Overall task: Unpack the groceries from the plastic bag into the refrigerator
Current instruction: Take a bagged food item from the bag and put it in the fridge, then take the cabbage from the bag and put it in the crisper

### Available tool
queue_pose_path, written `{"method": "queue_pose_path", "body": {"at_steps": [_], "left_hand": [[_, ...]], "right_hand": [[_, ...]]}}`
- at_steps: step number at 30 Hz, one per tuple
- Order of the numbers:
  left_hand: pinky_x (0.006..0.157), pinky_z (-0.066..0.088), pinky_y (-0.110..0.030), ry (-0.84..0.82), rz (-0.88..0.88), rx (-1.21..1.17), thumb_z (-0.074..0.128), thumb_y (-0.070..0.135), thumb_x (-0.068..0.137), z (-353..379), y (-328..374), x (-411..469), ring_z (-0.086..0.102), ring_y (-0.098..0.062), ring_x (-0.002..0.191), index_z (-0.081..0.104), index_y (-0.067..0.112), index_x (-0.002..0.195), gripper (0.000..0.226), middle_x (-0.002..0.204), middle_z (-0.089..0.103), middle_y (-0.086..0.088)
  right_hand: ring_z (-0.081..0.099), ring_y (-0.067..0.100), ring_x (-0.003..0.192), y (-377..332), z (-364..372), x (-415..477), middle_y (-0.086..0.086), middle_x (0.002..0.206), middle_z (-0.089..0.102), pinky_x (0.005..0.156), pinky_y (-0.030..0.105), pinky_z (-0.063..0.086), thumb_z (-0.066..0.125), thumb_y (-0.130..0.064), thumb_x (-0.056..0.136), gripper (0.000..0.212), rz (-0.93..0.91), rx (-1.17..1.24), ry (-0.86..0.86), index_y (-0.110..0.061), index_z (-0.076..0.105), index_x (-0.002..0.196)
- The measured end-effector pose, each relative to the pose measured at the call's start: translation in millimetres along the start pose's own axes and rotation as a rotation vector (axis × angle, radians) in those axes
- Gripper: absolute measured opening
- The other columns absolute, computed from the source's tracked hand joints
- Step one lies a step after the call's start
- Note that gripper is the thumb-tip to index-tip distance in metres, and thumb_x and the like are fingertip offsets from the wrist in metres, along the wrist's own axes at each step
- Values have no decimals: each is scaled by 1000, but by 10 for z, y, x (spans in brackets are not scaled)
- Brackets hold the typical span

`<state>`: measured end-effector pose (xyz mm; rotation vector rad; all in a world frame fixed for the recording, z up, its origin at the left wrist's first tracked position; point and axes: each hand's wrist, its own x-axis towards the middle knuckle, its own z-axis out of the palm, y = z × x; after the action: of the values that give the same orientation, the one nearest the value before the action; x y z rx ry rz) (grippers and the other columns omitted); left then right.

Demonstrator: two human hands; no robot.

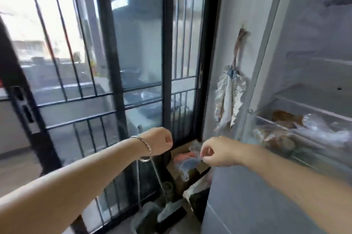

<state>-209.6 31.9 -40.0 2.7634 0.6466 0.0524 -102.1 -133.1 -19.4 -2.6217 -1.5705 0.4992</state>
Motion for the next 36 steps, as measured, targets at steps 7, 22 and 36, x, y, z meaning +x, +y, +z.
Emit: {"method": "queue_pose_path", "body": {"at_steps": [7, 22, 36], "left_hand": [[59, 49, -18, -69, -566, -88, 59, 26, 82, 272, -975, -2365, 58, -10, 60, 71, 14, 79, 18, 66, 64, 6], [74, 45, -30, 87, -1396, -295, 47, 20, 88, 618, -1631, -7927, 57, -27, 87, 64, 13, 91, 18, 90, 56, -5], [67, 48, -36, 504, -1944, -402, 43, 15, 85, 791, -1621, -12004, 58, -25, 73, 60, 14, 79, 18, 83, 64, -12]], "right_hand": [[61, 23, 102, -1609, 945, -47, 1, 115, 64, 88, 34, 52, 53, -26, 83, 26, -344, -200, -187, -19, 66, 104], [46, 17, 86, -6285, 2854, -2449, 3, 95, 52, 83, 27, 44, 51, -24, 91, 24, -1208, -482, -370, -14, 63, 109], [62, 23, 98, -9434, 4217, -5164, 6, 107, 66, 84, 33, 51, 45, -21, 92, 26, -1735, -614, -414, -9, 65, 105]]}}
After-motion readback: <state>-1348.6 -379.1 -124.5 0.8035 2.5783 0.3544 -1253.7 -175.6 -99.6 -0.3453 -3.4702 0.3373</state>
